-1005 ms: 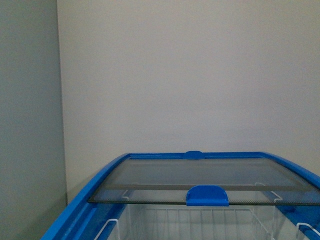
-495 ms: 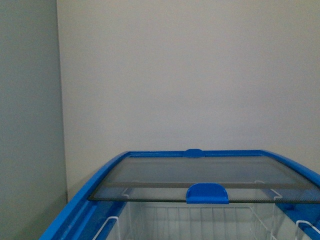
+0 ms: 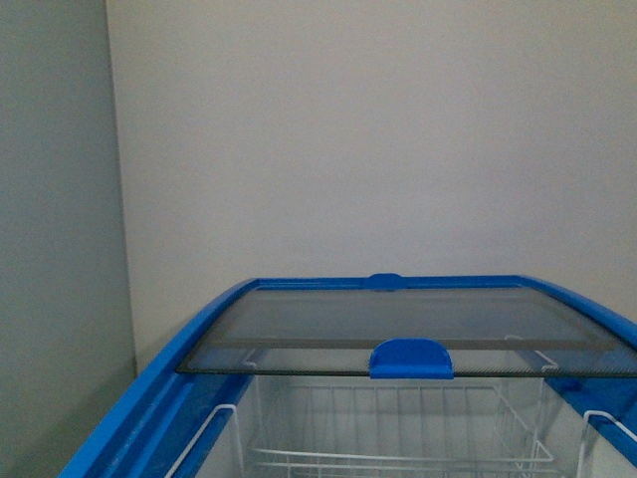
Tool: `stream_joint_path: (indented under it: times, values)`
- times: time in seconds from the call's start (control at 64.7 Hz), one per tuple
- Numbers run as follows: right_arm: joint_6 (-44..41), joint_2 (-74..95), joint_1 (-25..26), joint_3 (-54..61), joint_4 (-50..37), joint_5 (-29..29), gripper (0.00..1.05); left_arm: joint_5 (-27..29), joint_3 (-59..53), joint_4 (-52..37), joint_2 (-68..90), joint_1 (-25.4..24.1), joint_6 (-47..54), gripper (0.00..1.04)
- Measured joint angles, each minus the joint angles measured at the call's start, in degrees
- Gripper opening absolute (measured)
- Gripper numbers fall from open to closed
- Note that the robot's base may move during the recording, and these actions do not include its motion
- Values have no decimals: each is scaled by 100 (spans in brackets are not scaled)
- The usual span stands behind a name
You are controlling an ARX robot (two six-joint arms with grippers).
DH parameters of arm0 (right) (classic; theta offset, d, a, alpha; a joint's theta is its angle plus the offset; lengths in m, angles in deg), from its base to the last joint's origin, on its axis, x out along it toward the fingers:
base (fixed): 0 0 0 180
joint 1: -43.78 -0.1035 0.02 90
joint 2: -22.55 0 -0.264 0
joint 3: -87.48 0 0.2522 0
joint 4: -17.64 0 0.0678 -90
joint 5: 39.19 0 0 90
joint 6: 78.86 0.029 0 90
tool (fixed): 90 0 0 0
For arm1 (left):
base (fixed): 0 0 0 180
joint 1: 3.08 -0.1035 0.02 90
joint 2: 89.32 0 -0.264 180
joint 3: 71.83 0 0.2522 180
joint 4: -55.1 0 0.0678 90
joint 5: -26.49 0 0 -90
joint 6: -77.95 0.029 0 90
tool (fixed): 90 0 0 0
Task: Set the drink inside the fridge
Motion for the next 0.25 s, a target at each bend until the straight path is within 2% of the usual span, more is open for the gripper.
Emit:
stream_joint_path:
  times: [0.247]
  values:
    - [0,0,0,0,0,0,97,2,0,0,0,0,0,97]
